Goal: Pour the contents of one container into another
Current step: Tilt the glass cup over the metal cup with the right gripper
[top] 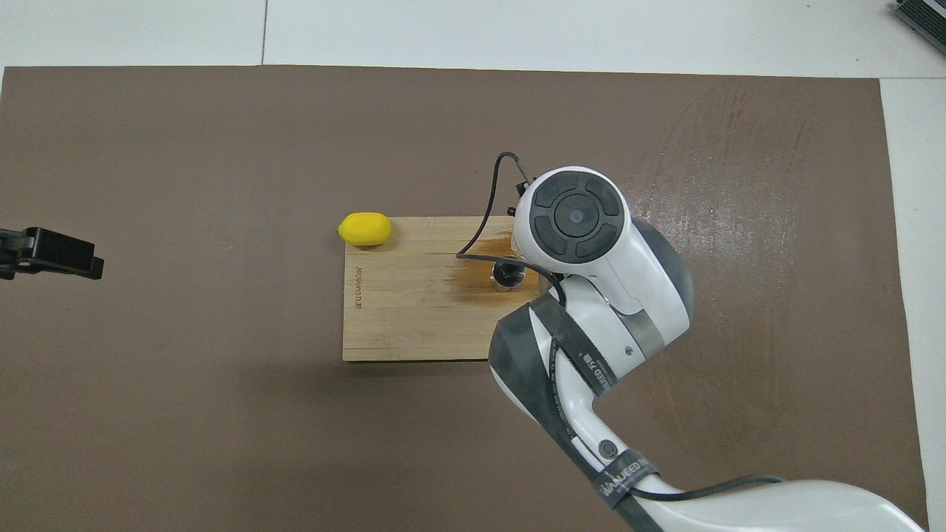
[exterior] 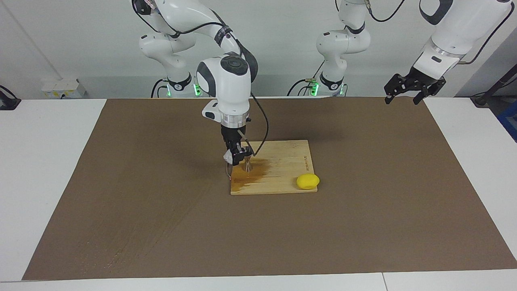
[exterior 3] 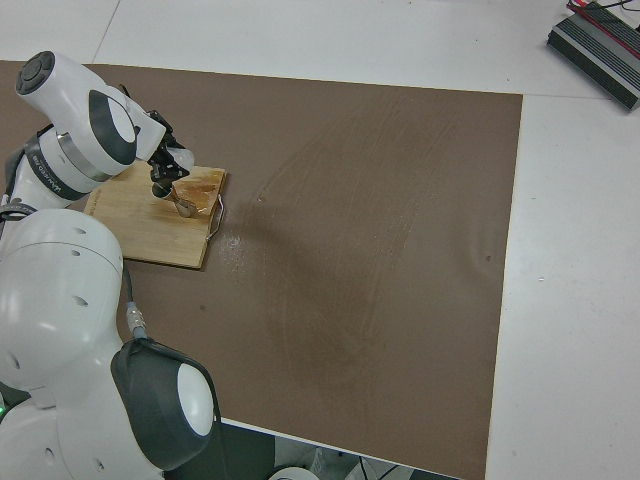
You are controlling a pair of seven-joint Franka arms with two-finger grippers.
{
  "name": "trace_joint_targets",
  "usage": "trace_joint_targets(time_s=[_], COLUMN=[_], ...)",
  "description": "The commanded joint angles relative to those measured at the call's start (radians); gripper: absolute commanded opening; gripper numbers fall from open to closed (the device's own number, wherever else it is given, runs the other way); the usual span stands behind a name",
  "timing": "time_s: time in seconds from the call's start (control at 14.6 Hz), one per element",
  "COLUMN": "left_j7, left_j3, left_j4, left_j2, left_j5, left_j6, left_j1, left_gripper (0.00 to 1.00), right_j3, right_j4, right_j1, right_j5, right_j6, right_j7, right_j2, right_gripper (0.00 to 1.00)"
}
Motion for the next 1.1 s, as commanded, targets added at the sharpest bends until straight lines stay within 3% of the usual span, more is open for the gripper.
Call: trace_joint_targets(time_s=[0.0, 1.03], left_j7=[0.008, 0.01], left_j3=[-0.009, -0.011], left_j4=[0.008, 0.001], left_j2=[0.002, -0.003], left_j5=[-0.012, -0.012], left_j6=[-0.023, -0.023], left_j1=[0.014, 0.006], left_gripper=[1.0, 1.0], right_j3=[0.0, 0.0], right_j4=[0.011, -0.121], right_j1=[0.027, 0.097], right_j5=[-0.069, -0.297], right_j6=[-0.022, -0.014], right_j7=[0.03, 0.033], right_j2=[0.007, -0.066], right_gripper=[0.0, 0.0])
